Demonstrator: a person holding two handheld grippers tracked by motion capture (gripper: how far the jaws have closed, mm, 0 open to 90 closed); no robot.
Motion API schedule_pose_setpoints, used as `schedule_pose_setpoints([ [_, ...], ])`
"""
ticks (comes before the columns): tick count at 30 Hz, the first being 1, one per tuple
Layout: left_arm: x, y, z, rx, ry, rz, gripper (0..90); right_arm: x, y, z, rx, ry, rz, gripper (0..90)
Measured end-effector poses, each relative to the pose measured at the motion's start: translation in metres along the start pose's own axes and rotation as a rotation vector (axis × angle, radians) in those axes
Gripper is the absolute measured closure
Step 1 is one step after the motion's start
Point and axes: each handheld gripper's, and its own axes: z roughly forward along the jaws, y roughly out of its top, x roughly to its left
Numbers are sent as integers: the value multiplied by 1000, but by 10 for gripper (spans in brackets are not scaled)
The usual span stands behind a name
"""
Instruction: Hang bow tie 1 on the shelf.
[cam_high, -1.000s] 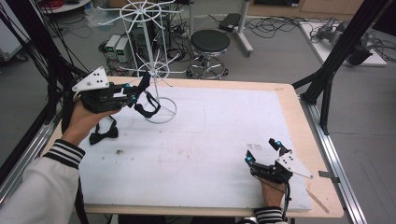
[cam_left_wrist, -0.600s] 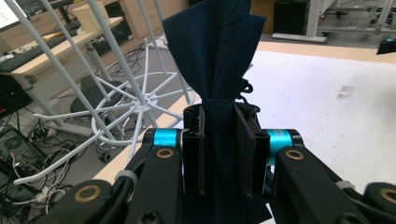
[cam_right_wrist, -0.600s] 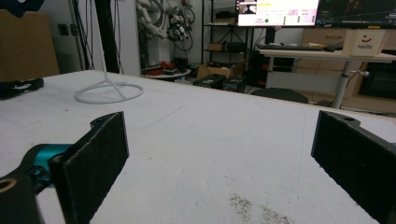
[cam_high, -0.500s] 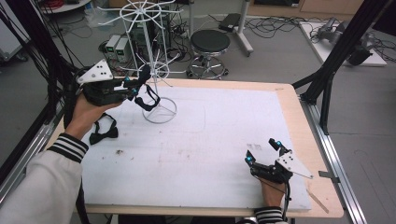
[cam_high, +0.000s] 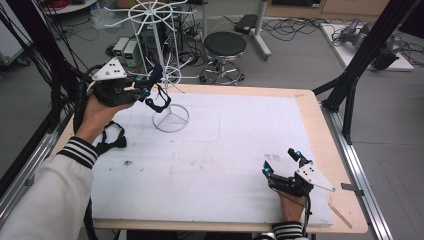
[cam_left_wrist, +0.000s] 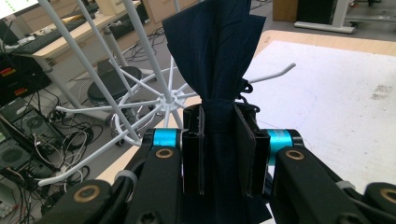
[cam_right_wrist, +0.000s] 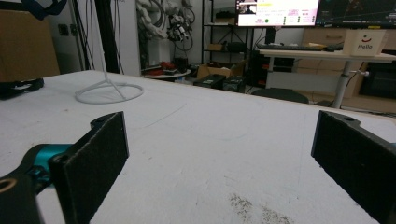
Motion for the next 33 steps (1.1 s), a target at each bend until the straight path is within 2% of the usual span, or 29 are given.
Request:
schedule_pose_setpoints([
  [7,0,2,7,29,24,8,740,0,0,0,2,0,-1,33],
  [11,0,4,10,46,28,8,738,0,0,0,2,1,0,33],
  [15,0,5,11,50,33,-9,734,0,0,0,2,0,-1,33],
  [19,-2,6,12,66,35,-2,729,0,0,0,2,1,-1,33],
  [25,-5,8,11,58,36,-2,690,0,0,0,2,0,-1,33],
  [27,-5,9,10,65,51,-3,652,0,0,0,2,-1,-1,33],
  [29,-5,9,9,54,52,-28,610,0,0,0,1,0,-1,33],
  [31,-5,9,7,40,55,-39,510,0,0,0,1,0,-1,33],
  [33,-5,9,4,20,34,-63,401,0,0,0,1,-1,-1,33],
])
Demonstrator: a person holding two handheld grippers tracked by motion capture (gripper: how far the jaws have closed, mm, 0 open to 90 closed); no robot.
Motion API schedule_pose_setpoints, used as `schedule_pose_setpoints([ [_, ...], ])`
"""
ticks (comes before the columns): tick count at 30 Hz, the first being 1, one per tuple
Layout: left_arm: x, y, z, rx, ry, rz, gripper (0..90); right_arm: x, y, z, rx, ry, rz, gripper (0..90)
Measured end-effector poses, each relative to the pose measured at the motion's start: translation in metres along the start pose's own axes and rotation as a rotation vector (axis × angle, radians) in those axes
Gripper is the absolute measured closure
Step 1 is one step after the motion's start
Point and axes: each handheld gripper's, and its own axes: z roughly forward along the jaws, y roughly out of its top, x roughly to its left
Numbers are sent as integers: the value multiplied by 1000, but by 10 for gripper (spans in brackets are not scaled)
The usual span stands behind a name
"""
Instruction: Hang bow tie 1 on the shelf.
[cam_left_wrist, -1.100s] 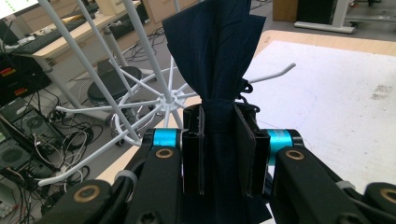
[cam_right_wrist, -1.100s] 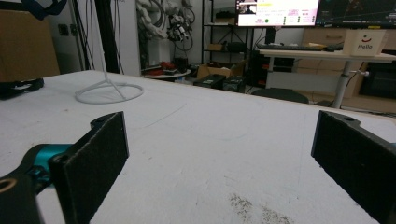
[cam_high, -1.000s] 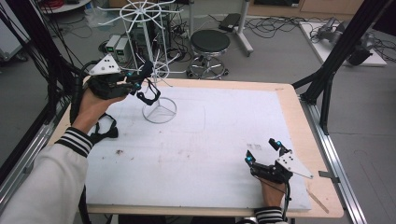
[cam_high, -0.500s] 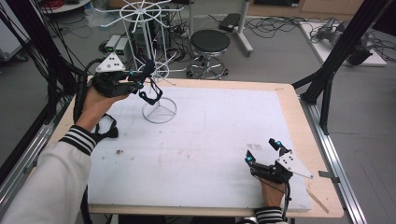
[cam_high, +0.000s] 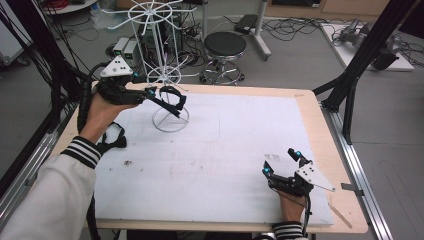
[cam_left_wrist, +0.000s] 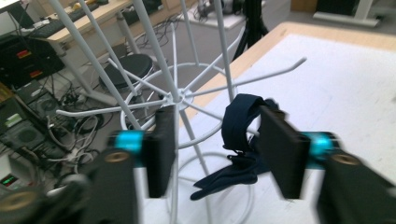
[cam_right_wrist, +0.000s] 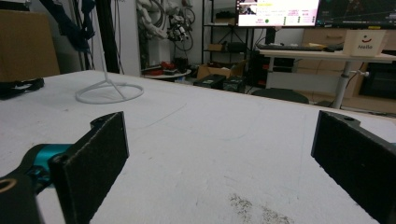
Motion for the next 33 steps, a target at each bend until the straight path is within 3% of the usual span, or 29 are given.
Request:
schedule_pose_setpoints([
  [3,-2,-1,-6,-32,-4,-10,267,0,0,0,1,2,0,33],
  [8,-6,-6,-21,-91,-64,-31,185,0,0,0,2,0,3,33],
  [18,-16,-26,-41,-170,-104,-44,156,0,0,-1,-4,-3,5,33],
  [33,-21,-74,-63,-243,-86,-69,157,1,0,-1,-2,-9,5,33],
])
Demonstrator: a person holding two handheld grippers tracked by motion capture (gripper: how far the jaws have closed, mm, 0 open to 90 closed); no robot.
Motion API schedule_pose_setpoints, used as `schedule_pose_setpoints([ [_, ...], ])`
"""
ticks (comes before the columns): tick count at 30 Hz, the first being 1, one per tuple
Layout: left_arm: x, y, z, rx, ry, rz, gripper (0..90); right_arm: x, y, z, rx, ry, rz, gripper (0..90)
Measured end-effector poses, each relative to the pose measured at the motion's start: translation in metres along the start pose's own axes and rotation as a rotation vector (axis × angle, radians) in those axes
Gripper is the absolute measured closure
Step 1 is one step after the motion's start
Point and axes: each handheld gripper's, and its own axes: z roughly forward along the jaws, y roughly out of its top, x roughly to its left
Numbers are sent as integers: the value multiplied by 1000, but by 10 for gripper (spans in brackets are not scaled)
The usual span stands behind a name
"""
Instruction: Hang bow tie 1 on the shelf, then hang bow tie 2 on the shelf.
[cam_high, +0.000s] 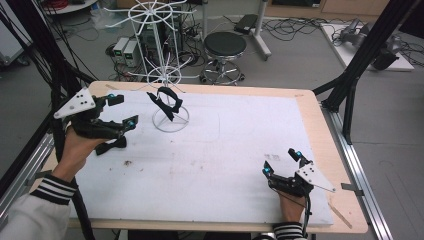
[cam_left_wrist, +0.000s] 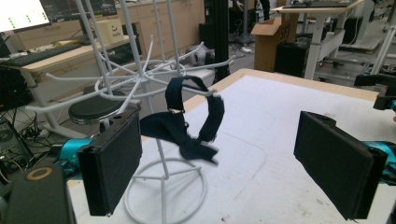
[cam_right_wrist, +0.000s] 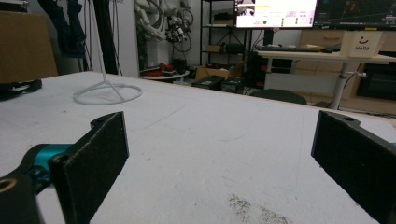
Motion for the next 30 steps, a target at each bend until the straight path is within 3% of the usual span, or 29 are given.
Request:
schedule_pose_setpoints([
  [9,-12,-34,-29,-87,56,-23,156,-1,0,0,-4,1,-2,33],
  [21,-22,-78,-44,-116,115,-58,156,-1,0,0,-10,-1,-3,33],
  [24,-21,-82,-44,-125,108,-99,155,-1,0,0,-9,-3,-7,33],
  [30,-22,-74,-44,-103,122,-68,153,-1,0,0,-6,0,-9,33],
])
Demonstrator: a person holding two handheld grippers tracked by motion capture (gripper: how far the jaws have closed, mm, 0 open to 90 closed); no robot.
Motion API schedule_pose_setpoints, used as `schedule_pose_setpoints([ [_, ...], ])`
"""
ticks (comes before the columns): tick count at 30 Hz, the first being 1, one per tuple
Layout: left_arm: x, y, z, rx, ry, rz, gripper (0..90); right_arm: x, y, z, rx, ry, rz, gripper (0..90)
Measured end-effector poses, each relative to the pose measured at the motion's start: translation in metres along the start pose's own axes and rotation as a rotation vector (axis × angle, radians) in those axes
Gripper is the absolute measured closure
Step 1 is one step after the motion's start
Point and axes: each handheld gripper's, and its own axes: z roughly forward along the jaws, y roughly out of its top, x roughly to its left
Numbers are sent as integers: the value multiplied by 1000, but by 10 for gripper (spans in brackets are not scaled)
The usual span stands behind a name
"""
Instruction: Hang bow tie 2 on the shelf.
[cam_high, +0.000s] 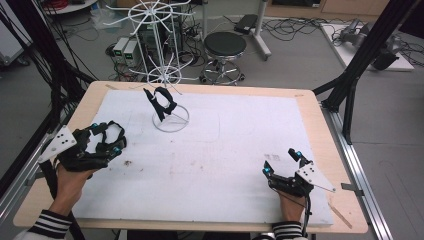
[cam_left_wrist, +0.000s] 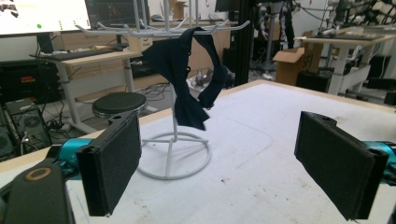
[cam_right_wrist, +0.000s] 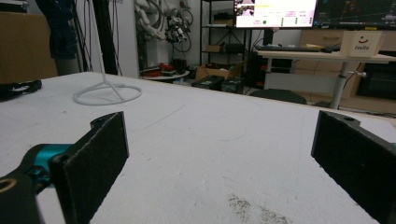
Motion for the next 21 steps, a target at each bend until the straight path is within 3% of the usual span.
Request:
schedule_pose_setpoints([
  [3,-1,1,1,7,6,15,153,0,0,0,1,1,8,33],
  [16,-1,-1,7,52,-10,11,153,0,0,0,0,2,5,33],
  [21,4,6,9,98,-27,34,152,0,0,-1,-3,-1,9,33],
])
